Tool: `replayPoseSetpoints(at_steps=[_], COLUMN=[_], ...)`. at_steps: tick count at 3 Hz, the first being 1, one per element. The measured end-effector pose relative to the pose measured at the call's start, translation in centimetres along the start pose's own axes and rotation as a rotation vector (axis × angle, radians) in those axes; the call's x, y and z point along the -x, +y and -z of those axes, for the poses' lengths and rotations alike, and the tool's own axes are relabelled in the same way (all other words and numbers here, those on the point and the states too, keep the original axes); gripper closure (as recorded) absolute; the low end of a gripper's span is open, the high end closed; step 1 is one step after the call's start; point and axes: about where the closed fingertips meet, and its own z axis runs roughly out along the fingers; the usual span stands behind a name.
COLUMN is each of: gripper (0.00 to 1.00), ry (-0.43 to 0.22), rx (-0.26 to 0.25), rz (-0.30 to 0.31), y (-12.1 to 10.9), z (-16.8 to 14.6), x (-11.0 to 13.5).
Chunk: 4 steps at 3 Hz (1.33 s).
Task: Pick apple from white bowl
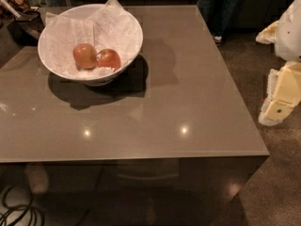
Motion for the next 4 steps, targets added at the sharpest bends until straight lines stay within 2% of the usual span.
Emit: replayPoseSetpoints(at_steps=[1,2,3,4], gripper=[0.00,0.00,0.00,0.00], ry=[-0.004,0.005,0.024,0.014], rx=[-0.004,0.029,0.045,0.030], rz=[0.004,0.006,0.037,0.038], y=[-0.1,-1.0,-2.3,-2.6], z=[0.2,-0.3,-1.1,-1.0], x=[1.0,3.7,7.9,8.3])
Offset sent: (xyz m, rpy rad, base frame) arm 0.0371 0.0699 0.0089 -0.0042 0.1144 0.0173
